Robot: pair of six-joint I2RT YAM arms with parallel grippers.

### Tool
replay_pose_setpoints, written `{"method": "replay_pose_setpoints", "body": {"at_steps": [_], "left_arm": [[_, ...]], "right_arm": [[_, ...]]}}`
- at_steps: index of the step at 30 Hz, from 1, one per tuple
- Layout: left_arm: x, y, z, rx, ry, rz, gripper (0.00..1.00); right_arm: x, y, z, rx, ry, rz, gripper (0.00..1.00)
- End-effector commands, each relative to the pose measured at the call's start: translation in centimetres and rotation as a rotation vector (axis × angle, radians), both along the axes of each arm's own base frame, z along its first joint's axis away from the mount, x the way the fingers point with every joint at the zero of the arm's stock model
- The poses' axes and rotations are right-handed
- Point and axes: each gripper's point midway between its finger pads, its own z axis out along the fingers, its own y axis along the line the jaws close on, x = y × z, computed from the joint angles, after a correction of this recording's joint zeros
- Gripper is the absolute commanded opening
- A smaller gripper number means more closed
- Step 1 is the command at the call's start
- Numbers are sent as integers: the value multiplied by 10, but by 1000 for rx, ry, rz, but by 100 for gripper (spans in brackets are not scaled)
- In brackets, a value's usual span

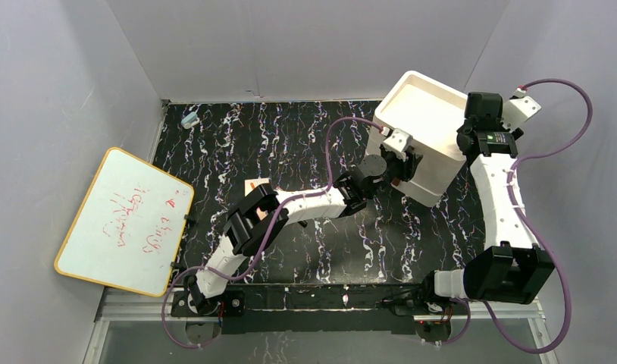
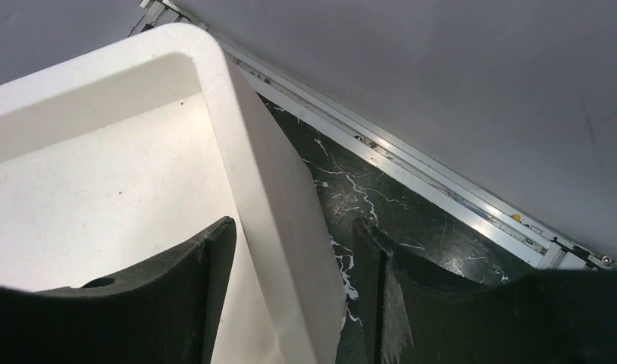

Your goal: Organize the makeup

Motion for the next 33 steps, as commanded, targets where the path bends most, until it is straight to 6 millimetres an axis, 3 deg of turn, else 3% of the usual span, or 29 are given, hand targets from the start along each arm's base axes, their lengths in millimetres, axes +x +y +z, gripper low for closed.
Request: {"method": "replay_pose_setpoints", "body": {"at_steps": [1, 5, 6, 9, 10, 14, 15, 16, 17, 23, 25, 27, 28, 33], "left_arm": [[12, 6, 26, -75, -20, 27, 38], [14, 7, 23, -76, -15, 29, 38], [14, 8, 23, -76, -15, 31, 38], [16, 13, 22, -70, -15, 37, 38], [17, 14, 21, -68, -15, 40, 38], [20, 24, 15, -45, -18, 46, 35], [22, 27, 13, -37, -20, 46, 27], [24, 32, 10, -27, -19, 51, 10], [27, 38, 9, -20, -20, 63, 0], [46, 77, 4, 19, -22, 112, 0], [47, 89, 7, 27, -25, 119, 19], [40, 100, 10, 43, -36, 113, 54], [36, 104, 12, 49, -39, 107, 62], [17, 114, 16, 72, -53, 49, 80]], "right_arm": [[10, 7, 6, 20, -55, 51, 65], [14, 9, -3, 32, -21, 58, 57], [14, 9, -4, 35, -19, 57, 49], [14, 9, -7, 45, -8, 51, 9], [14, 10, -8, 50, -4, 52, 1], [15, 16, -12, 83, 10, 73, 1], [15, 19, -11, 96, 6, 84, 1], [15, 22, -11, 109, 3, 94, 1], [15, 25, -10, 121, -2, 108, 1], [13, 47, -7, 180, -15, 184, 1], [13, 53, -5, 186, -13, 203, 1], [12, 59, -2, 186, -15, 216, 1], [12, 71, -2, 184, -11, 241, 1], [8, 116, -8, 173, 16, 304, 1]]}}
